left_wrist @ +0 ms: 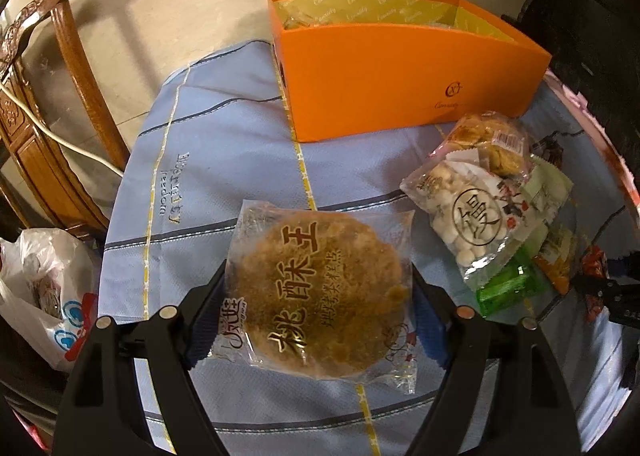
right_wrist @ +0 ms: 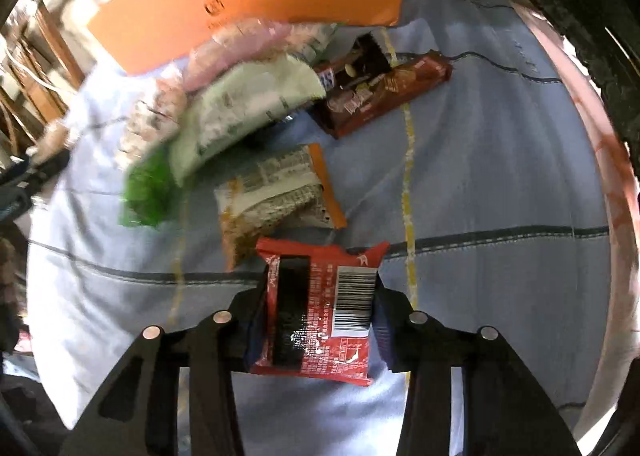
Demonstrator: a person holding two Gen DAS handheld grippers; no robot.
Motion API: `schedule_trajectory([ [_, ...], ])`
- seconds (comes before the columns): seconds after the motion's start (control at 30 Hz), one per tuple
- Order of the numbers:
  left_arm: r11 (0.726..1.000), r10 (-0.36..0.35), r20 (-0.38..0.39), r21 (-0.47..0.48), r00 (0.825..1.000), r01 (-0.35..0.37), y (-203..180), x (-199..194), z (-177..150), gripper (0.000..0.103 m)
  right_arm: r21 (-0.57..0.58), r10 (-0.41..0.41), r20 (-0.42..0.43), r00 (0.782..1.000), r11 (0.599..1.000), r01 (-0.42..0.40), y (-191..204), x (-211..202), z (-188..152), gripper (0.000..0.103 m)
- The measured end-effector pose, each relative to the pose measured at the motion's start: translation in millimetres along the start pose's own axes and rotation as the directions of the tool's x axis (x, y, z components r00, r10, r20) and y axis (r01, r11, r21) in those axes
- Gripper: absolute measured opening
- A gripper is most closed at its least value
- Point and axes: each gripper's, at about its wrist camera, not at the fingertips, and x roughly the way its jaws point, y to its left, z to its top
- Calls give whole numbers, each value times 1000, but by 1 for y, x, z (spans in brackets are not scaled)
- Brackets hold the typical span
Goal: Organize snacks
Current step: 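Carry the cookie pack and red pack over the orange box and open both tools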
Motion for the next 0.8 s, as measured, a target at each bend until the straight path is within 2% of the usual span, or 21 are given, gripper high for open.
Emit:
schedule_trajectory([
  [0.17, 999, -38, 55, 6, 998, 38, -3, -21, 6, 78, 38, 83, 64, 994, 996, -86, -11, -45, 3, 44],
  [0.33, 997, -77, 139, 34, 987, 73, -11, -49, 31, 78, 49, 155, 177, 972, 985, -166, -17, -99, 31, 44],
  [0.53, 992, -112, 273, 86, 955, 92, -23, -90, 95, 78, 13, 178, 363, 914, 981, -196, -14, -169, 101, 44],
  [0.67, 990, -123, 331, 106, 936, 92, -30, -106, 140, 78, -21, 184, 434, 882, 981, -194, -11, -204, 155, 44],
  [0.8, 990, -109, 373, 120, 922, 69, -37, -110, 189, 79, -59, 173, 469, 866, 985, -165, 1, -224, 212, 44],
])
